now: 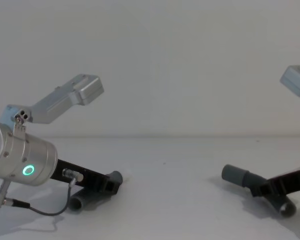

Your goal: Use both hands to pick up one end of the pipe from the table, align the ends, and insert them.

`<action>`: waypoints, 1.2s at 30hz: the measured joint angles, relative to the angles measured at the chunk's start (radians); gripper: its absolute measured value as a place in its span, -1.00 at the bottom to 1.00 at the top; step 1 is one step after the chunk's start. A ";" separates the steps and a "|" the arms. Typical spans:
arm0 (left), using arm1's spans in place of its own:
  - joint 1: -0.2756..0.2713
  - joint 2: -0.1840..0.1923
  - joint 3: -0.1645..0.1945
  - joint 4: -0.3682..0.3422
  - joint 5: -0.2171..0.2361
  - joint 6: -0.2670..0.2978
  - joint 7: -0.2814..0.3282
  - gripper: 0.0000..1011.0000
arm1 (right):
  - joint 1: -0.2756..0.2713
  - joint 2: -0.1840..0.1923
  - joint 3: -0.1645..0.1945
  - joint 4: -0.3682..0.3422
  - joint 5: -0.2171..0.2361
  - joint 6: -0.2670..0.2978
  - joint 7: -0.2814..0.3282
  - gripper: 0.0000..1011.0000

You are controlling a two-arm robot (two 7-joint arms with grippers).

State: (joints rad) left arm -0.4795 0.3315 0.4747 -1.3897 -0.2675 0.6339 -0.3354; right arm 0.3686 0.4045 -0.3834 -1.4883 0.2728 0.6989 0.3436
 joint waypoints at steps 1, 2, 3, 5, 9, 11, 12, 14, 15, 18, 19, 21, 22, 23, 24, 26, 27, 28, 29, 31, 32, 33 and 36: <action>0.000 0.000 0.001 -0.001 0.002 -0.002 -0.001 -0.32 | -0.003 0.000 0.002 -0.003 0.000 -0.006 -0.001 -0.44; 0.000 0.000 0.001 -0.003 0.002 -0.003 -0.001 -0.32 | -0.009 0.001 0.006 -0.012 -0.001 -0.016 -0.003 -0.44; 0.000 0.001 0.001 -0.005 0.003 -0.005 -0.002 -0.32 | -0.012 0.002 0.007 -0.016 -0.001 -0.022 -0.003 -0.44; 0.000 0.002 0.001 -0.011 0.006 -0.010 -0.002 -0.32 | -0.018 0.003 0.011 -0.024 -0.002 -0.035 -0.003 -0.44; 0.000 0.006 0.000 -0.036 0.014 -0.019 -0.002 -0.32 | -0.034 0.013 0.022 -0.051 -0.003 -0.082 0.003 -0.44; 0.000 0.009 0.000 -0.046 0.017 -0.020 -0.001 -0.32 | -0.039 0.018 0.026 -0.062 -0.003 -0.098 0.007 -0.44; 0.001 0.010 -0.001 -0.051 0.020 -0.021 -0.001 -0.32 | -0.040 0.020 0.027 -0.067 -0.002 -0.110 0.012 -0.44; 0.001 0.014 -0.002 -0.063 0.023 -0.023 0.000 -0.32 | -0.046 0.030 0.032 -0.083 0.000 -0.133 0.024 -0.44; 0.002 0.017 -0.003 -0.073 0.027 -0.024 0.001 -0.32 | -0.047 0.033 0.033 -0.088 0.002 -0.141 0.029 -0.44; 0.002 0.025 -0.004 -0.093 0.035 -0.028 0.003 -0.32 | -0.051 0.053 0.039 -0.112 0.011 -0.181 0.060 -0.44; 0.002 0.029 -0.005 -0.101 0.039 -0.029 0.003 -0.32 | -0.051 0.058 0.040 -0.116 0.013 -0.188 0.067 -0.44; 0.002 0.036 -0.005 -0.110 0.044 -0.031 0.002 -0.32 | -0.051 0.067 0.041 -0.124 0.016 -0.201 0.081 -0.44; 0.002 0.040 -0.005 -0.115 0.046 -0.032 0.001 -0.32 | -0.052 0.078 0.043 -0.133 0.021 -0.215 0.099 -0.44; 0.002 0.046 -0.004 -0.121 0.050 -0.034 -0.003 -0.32 | -0.052 0.081 0.043 -0.135 0.023 -0.222 0.106 -0.44; 0.001 0.049 -0.004 -0.123 0.052 -0.036 -0.005 -0.32 | -0.052 0.088 0.043 -0.140 0.024 -0.228 0.114 -0.44; 0.000 0.057 -0.003 -0.129 0.056 -0.039 -0.012 -0.32 | -0.051 0.106 0.043 -0.149 0.030 -0.248 0.143 -0.44; 0.000 0.063 -0.001 -0.133 0.059 -0.044 -0.019 -0.32 | -0.051 0.111 0.043 -0.152 0.032 -0.254 0.151 -0.44; -0.001 0.069 0.000 -0.135 0.060 -0.046 -0.023 -0.32 | -0.050 0.117 0.042 -0.154 0.033 -0.259 0.160 -0.44; -0.002 0.076 0.001 -0.139 0.064 -0.054 -0.034 -0.32 | -0.049 0.129 0.040 -0.159 0.037 -0.272 0.181 -0.44; -0.003 0.085 0.003 -0.143 0.067 -0.063 -0.044 -0.32 | -0.046 0.148 0.037 -0.165 0.041 -0.290 0.209 -0.44; -0.004 0.091 0.005 -0.145 0.069 -0.068 -0.049 -0.32 | -0.045 0.156 0.035 -0.167 0.043 -0.296 0.223 -0.44; -0.005 0.099 0.006 -0.149 0.072 -0.081 -0.060 -0.32 | -0.044 0.160 0.034 -0.168 0.044 -0.302 0.228 -0.44; -0.006 0.116 0.009 -0.156 0.079 -0.109 -0.080 -0.32 | -0.039 0.186 0.027 -0.174 0.048 -0.325 0.275 -0.44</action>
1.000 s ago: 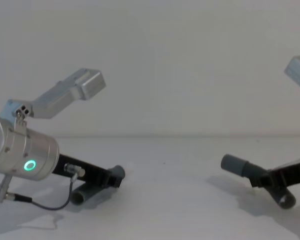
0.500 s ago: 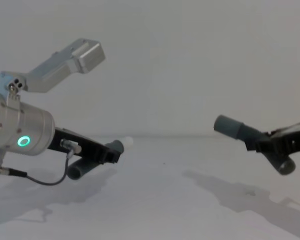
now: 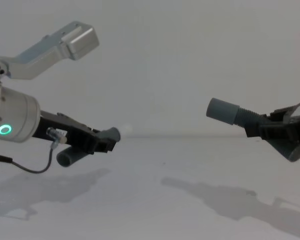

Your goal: Use both hands to pick up one end of the pipe from the table, align the ends, and insert them.

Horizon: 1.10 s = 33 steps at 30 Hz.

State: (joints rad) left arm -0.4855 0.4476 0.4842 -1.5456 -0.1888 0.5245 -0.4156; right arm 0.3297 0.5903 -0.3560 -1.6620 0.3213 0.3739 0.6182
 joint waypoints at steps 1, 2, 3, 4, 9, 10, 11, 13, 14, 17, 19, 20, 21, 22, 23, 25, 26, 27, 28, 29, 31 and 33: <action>0.000 0.004 0.001 -0.002 0.002 -0.008 -0.005 -0.32 | 0.001 0.006 -0.002 -0.001 0.001 -0.004 0.006 -0.44; 0.000 0.008 0.001 -0.004 0.003 -0.016 -0.010 -0.32 | 0.004 0.017 -0.006 -0.003 0.002 -0.017 0.030 -0.44; 0.000 0.017 0.003 -0.008 0.007 -0.036 -0.022 -0.32 | 0.006 0.025 -0.009 -0.003 0.003 -0.023 0.040 -0.44; 0.000 0.021 0.003 -0.010 0.009 -0.046 -0.026 -0.32 | 0.008 0.030 -0.012 -0.004 0.004 -0.030 0.053 -0.44; 0.000 0.049 0.006 -0.029 0.017 -0.099 -0.062 -0.32 | 0.022 0.066 -0.031 -0.006 0.006 -0.067 0.121 -0.44; 0.001 0.052 0.006 -0.032 0.018 -0.104 -0.067 -0.32 | 0.023 0.070 -0.033 -0.007 0.007 -0.071 0.129 -0.44; 0.001 0.059 0.008 -0.037 0.020 -0.116 -0.076 -0.32 | 0.027 0.078 -0.038 -0.007 0.008 -0.077 0.146 -0.44; 0.001 0.068 0.009 -0.044 0.022 -0.126 -0.087 -0.32 | 0.030 0.084 -0.042 -0.008 0.010 -0.080 0.156 -0.44; 0.001 0.072 0.010 -0.047 0.022 -0.129 -0.090 -0.32 | 0.032 0.087 -0.045 -0.009 0.011 -0.081 0.164 -0.44; 0.001 0.087 0.014 -0.059 0.025 -0.147 -0.110 -0.32 | 0.039 0.097 -0.054 -0.011 0.015 -0.084 0.184 -0.44; 0.000 0.098 0.017 -0.068 0.025 -0.157 -0.123 -0.32 | 0.042 0.101 -0.061 -0.012 0.016 -0.086 0.195 -0.44; 0.000 0.102 0.018 -0.072 0.025 -0.161 -0.129 -0.32 | 0.044 0.103 -0.063 -0.013 0.017 -0.087 0.199 -0.44; 0.000 0.106 0.019 -0.075 0.025 -0.164 -0.134 -0.32 | 0.045 0.104 -0.066 -0.013 0.017 -0.087 0.202 -0.44; 0.000 0.109 0.020 -0.077 0.025 -0.167 -0.139 -0.32 | 0.046 0.105 -0.067 -0.014 0.017 -0.088 0.204 -0.44; 0.000 0.115 0.021 -0.082 0.023 -0.172 -0.149 -0.32 | 0.048 0.107 -0.069 -0.014 0.017 -0.089 0.207 -0.44; 0.000 0.122 0.022 -0.088 0.019 -0.178 -0.160 -0.32 | 0.052 0.110 -0.074 -0.015 0.017 -0.092 0.214 -0.44; 0.000 0.128 0.022 -0.092 0.013 -0.183 -0.171 -0.32 | 0.054 0.112 -0.078 -0.015 0.017 -0.094 0.217 -0.44; 0.000 0.131 0.022 -0.094 0.010 -0.185 -0.177 -0.32 | 0.056 0.113 -0.080 -0.015 0.017 -0.095 0.219 -0.44; 0.000 0.134 0.022 -0.096 0.006 -0.187 -0.183 -0.32 | 0.057 0.114 -0.081 -0.015 0.017 -0.096 0.221 -0.44; 0.000 0.139 0.022 -0.100 -0.001 -0.191 -0.194 -0.32 | 0.059 0.115 -0.085 -0.015 0.016 -0.098 0.224 -0.44; 0.000 0.144 0.022 -0.103 -0.008 -0.195 -0.204 -0.32 | 0.062 0.117 -0.089 -0.015 0.016 -0.101 0.226 -0.44; 0.001 0.150 0.022 -0.107 -0.022 -0.202 -0.222 -0.32 | 0.065 0.119 -0.094 -0.014 0.014 -0.105 0.229 -0.44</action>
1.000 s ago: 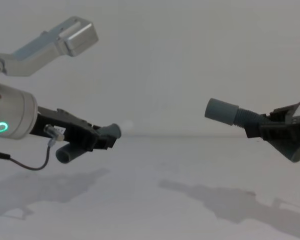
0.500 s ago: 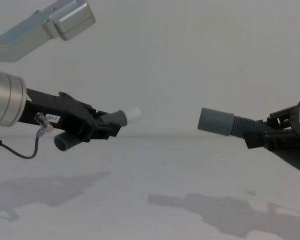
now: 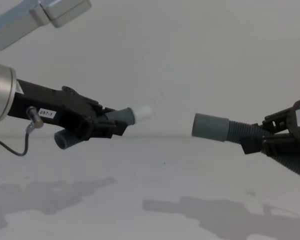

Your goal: Use both hands to pick up one end of the pipe from the table, align the ends, and insert them.

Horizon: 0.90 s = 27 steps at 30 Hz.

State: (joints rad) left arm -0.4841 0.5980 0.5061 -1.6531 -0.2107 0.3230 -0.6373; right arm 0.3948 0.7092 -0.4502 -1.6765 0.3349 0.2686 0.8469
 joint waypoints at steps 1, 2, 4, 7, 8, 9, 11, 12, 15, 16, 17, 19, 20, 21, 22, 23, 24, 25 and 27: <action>0.001 0.004 -0.001 -0.002 -0.008 -0.004 -0.010 -0.32 | 0.002 0.002 -0.003 0.001 -0.002 -0.003 0.001 -0.44; 0.002 0.006 -0.001 -0.004 -0.013 -0.006 -0.015 -0.32 | 0.003 0.002 -0.005 0.001 -0.004 -0.004 0.002 -0.44; 0.003 0.010 -0.002 -0.005 -0.022 -0.010 -0.025 -0.32 | 0.005 0.004 -0.008 0.003 -0.007 -0.008 0.002 -0.44; 0.005 0.016 -0.004 -0.008 -0.041 -0.018 -0.045 -0.32 | 0.008 0.007 -0.014 0.006 -0.012 -0.015 0.003 -0.44; 0.005 0.018 -0.004 -0.009 -0.045 -0.020 -0.050 -0.32 | 0.009 0.008 -0.016 0.008 -0.013 -0.018 0.003 -0.44; 0.006 0.021 -0.005 -0.011 -0.054 -0.024 -0.060 -0.32 | 0.010 0.009 -0.018 0.009 -0.015 -0.021 0.004 -0.44; 0.007 0.024 -0.005 -0.012 -0.062 -0.028 -0.068 -0.32 | 0.013 0.012 -0.022 0.013 -0.019 -0.028 0.004 -0.44; 0.008 0.026 -0.005 -0.013 -0.068 -0.030 -0.075 -0.32 | 0.014 0.012 -0.023 0.015 -0.020 -0.030 0.004 -0.44; 0.008 0.030 -0.004 -0.016 -0.080 -0.037 -0.089 -0.32 | 0.018 0.015 -0.029 0.020 -0.024 -0.036 0.005 -0.44; 0.008 0.031 -0.003 -0.016 -0.081 -0.038 -0.092 -0.32 | 0.019 0.016 -0.031 0.021 -0.025 -0.038 0.005 -0.44; 0.008 0.032 -0.003 -0.017 -0.084 -0.039 -0.095 -0.32 | 0.019 0.016 -0.032 0.022 -0.026 -0.040 0.005 -0.44; 0.008 0.036 0.000 -0.018 -0.092 -0.044 -0.104 -0.32 | 0.022 0.017 -0.035 0.025 -0.027 -0.043 0.006 -0.44; 0.008 0.036 0.000 -0.018 -0.092 -0.044 -0.104 -0.32 | 0.023 0.018 -0.036 0.026 -0.027 -0.044 0.007 -0.44; 0.008 0.036 0.001 -0.018 -0.094 -0.045 -0.106 -0.32 | 0.024 0.018 -0.037 0.027 -0.027 -0.045 0.008 -0.44; 0.008 0.038 0.003 -0.019 -0.097 -0.047 -0.109 -0.32 | 0.026 0.018 -0.039 0.028 -0.027 -0.046 0.009 -0.44; 0.008 0.038 0.003 -0.019 -0.098 -0.048 -0.111 -0.32 | 0.027 0.019 -0.040 0.029 -0.027 -0.047 0.010 -0.44; 0.008 0.039 0.005 -0.019 -0.099 -0.049 -0.112 -0.32 | 0.028 0.019 -0.041 0.029 -0.027 -0.048 0.010 -0.44; 0.008 0.040 0.005 -0.019 -0.101 -0.050 -0.114 -0.32 | 0.029 0.019 -0.042 0.030 -0.027 -0.049 0.011 -0.44; 0.007 0.042 0.008 -0.019 -0.104 -0.052 -0.117 -0.32 | 0.033 0.019 -0.045 0.032 -0.027 -0.052 0.012 -0.44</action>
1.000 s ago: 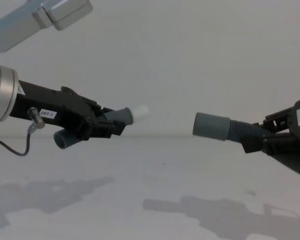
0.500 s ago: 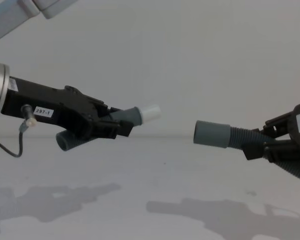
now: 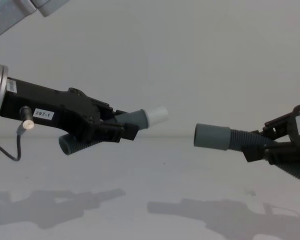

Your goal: Use both hands to pick up one end of the pipe from the table, align the ends, and insert them.

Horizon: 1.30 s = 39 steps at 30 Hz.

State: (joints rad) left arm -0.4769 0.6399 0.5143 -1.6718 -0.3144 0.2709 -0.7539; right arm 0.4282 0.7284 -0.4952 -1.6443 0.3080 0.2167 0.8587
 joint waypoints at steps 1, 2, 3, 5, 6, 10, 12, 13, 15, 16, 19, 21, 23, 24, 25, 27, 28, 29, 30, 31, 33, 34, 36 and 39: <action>0.000 0.001 0.001 0.000 -0.001 -0.001 -0.001 -0.32 | 0.003 0.000 -0.002 0.001 0.000 -0.002 0.001 -0.44; -0.001 0.002 0.003 0.000 -0.002 -0.002 -0.003 -0.32 | 0.004 0.000 -0.003 0.002 0.000 -0.002 0.001 -0.44; -0.002 0.003 0.005 0.000 -0.003 -0.004 -0.004 -0.32 | 0.005 0.000 -0.005 0.003 0.000 -0.003 0.002 -0.44; -0.003 0.005 0.007 0.000 -0.004 -0.005 -0.006 -0.32 | 0.011 0.000 -0.008 0.006 0.000 -0.006 0.004 -0.44; -0.003 0.005 0.008 0.000 -0.004 -0.006 -0.007 -0.32 | 0.012 0.000 -0.010 0.007 0.000 -0.008 0.004 -0.44; -0.006 0.009 0.013 0.002 -0.006 -0.010 -0.012 -0.32 | 0.023 -0.002 -0.017 0.014 -0.003 -0.014 0.006 -0.44; -0.009 0.011 0.017 0.003 -0.007 -0.012 -0.015 -0.32 | 0.028 -0.003 -0.021 0.018 -0.005 -0.018 0.007 -0.44; -0.010 0.012 0.020 0.004 -0.007 -0.014 -0.016 -0.32 | 0.028 -0.003 -0.021 0.018 -0.005 -0.018 0.007 -0.44; -0.011 0.014 0.022 0.005 -0.007 -0.015 -0.018 -0.32 | 0.035 -0.006 -0.027 0.024 -0.007 -0.021 0.008 -0.44; -0.012 0.014 0.023 0.006 -0.007 -0.016 -0.018 -0.32 | 0.035 -0.006 -0.027 0.024 -0.007 -0.021 0.008 -0.44; -0.015 0.016 0.030 0.009 -0.007 -0.020 -0.022 -0.32 | 0.041 -0.009 -0.033 0.030 -0.009 -0.024 0.008 -0.44; -0.017 0.017 0.032 0.010 -0.008 -0.021 -0.023 -0.32 | 0.046 -0.010 -0.037 0.034 -0.011 -0.026 0.009 -0.44; -0.018 0.018 0.034 0.011 -0.008 -0.023 -0.024 -0.32 | 0.051 -0.012 -0.042 0.039 -0.013 -0.028 0.009 -0.44; -0.019 0.019 0.036 0.011 -0.009 -0.024 -0.024 -0.32 | 0.053 -0.013 -0.044 0.040 -0.014 -0.028 0.009 -0.44; -0.019 0.019 0.037 0.011 -0.009 -0.025 -0.025 -0.32 | 0.054 -0.014 -0.045 0.041 -0.015 -0.029 0.009 -0.44; -0.020 0.020 0.040 0.012 -0.010 -0.027 -0.026 -0.32 | 0.059 -0.015 -0.050 0.045 -0.017 -0.031 0.009 -0.44; -0.021 0.021 0.041 0.012 -0.010 -0.028 -0.026 -0.32 | 0.060 -0.016 -0.051 0.046 -0.018 -0.031 0.009 -0.44; -0.021 0.021 0.042 0.012 -0.011 -0.028 -0.026 -0.32 | 0.063 -0.017 -0.054 0.049 -0.020 -0.033 0.009 -0.44; -0.021 0.022 0.044 0.012 -0.011 -0.029 -0.027 -0.32 | 0.064 -0.018 -0.055 0.050 -0.021 -0.034 0.008 -0.44; -0.021 0.023 0.045 0.012 -0.012 -0.029 -0.027 -0.32 | 0.066 -0.018 -0.057 0.052 -0.022 -0.034 0.008 -0.44; -0.021 0.024 0.047 0.012 -0.013 -0.031 -0.027 -0.32 | 0.070 -0.020 -0.062 0.055 -0.025 -0.036 0.007 -0.44; -0.021 0.025 0.048 0.012 -0.014 -0.031 -0.027 -0.32 | 0.071 -0.021 -0.063 0.056 -0.025 -0.036 0.007 -0.44; -0.022 0.026 0.051 0.012 -0.016 -0.032 -0.027 -0.32 | 0.074 -0.021 -0.066 0.058 -0.027 -0.037 0.006 -0.44; -0.022 0.028 0.053 0.012 -0.017 -0.032 -0.027 -0.32 | 0.080 -0.024 -0.073 0.063 -0.030 -0.039 0.002 -0.44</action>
State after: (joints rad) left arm -0.4991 0.6674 0.5675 -1.6595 -0.3315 0.2385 -0.7813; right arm 0.5083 0.7041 -0.5681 -1.5810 0.2780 0.1781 0.8605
